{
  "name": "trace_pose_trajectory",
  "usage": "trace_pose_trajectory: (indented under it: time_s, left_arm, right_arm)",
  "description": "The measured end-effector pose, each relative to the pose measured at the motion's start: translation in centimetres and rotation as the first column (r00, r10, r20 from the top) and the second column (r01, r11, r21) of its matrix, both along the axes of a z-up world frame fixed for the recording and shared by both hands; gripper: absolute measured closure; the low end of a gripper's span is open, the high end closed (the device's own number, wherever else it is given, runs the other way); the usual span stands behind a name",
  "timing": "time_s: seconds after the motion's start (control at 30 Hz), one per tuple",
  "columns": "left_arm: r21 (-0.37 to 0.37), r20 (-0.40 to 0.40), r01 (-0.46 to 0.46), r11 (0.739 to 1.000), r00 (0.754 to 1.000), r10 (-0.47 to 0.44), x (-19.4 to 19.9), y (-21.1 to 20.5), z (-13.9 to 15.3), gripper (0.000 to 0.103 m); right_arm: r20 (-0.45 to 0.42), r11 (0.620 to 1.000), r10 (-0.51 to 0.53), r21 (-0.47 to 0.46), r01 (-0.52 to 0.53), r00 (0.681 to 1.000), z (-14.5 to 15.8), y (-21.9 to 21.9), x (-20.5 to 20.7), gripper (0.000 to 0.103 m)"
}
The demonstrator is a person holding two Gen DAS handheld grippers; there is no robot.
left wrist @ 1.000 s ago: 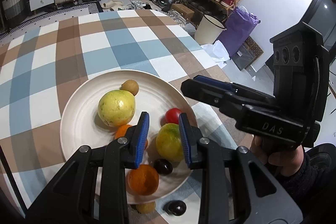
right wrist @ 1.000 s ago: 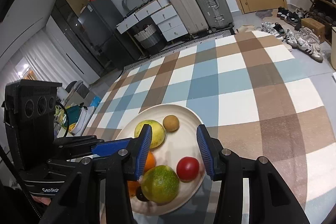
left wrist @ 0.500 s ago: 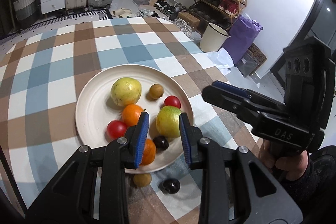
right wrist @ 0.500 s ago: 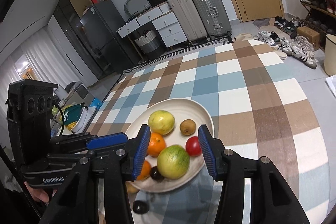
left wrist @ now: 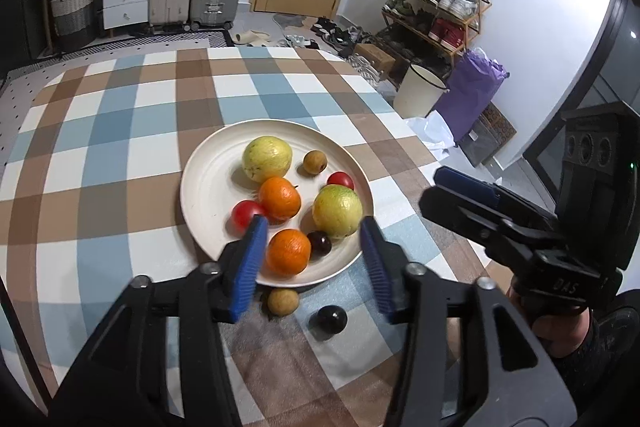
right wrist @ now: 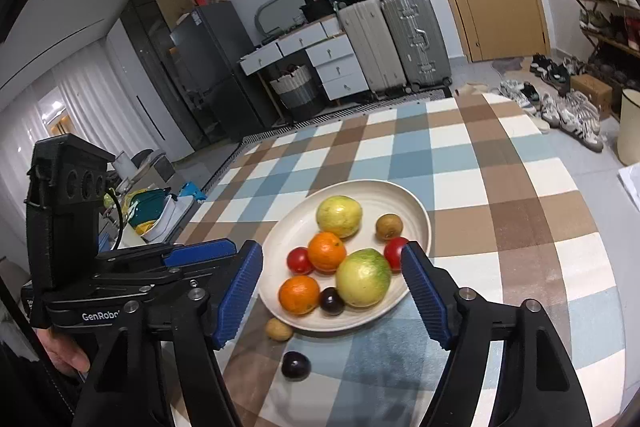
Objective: Organize fruits
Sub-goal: 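Withdraw both grippers from the plate toward the remaining fruits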
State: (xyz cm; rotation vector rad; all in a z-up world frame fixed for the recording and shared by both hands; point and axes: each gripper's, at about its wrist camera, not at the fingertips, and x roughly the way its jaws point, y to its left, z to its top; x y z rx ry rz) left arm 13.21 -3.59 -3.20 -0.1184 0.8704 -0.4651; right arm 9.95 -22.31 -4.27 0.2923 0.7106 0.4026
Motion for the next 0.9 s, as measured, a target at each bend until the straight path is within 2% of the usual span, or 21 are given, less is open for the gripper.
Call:
trace_pose_trajectory:
  time_s: [0.03, 0.1, 0.37, 0.5, 0.9]
  left_arm:
    - [0.002, 0.006, -0.017, 1.0, 1.0, 0.017, -0.3, 0.4, 0.1, 0.043]
    - [0.007, 0.011, -0.049, 0.999, 0.999, 0.049, -0.7, 1.0, 0.4, 0.026]
    - [0.027, 0.027, -0.109, 0.994, 0.994, 0.109, -2.8, 2.8, 0.7, 0.016]
    - [0.028, 0.016, -0.149, 0.988, 0.989, 0.148, -3.7, 3.7, -0.1, 0.003]
    - [0.041, -0.037, -0.192, 0.981, 0.98, 0.194, -5.5, 5.6, -3.4, 0.002]
  right_arm:
    - [0.005, 1.0, 0.002, -0.003, -0.002, 1.0, 0.1, 0.2, -0.3, 0.026]
    - [0.015, 1.0, 0.002, -0.007, -0.002, 1.0, 0.4, 0.5, -0.7, 0.015]
    - [0.026, 1.0, -0.003, -0.016, 0.004, 1.0, 0.5, 1.3, -2.4, 0.005]
    - [-0.002, 0.999, 0.018, -0.032, -0.018, 1.0, -0.1, 1.9, -3.0, 0.003]
    - [-0.062, 0.994, 0.057, -0.091, -0.062, 0.996, -3.3, 3.8, -4.9, 0.003]
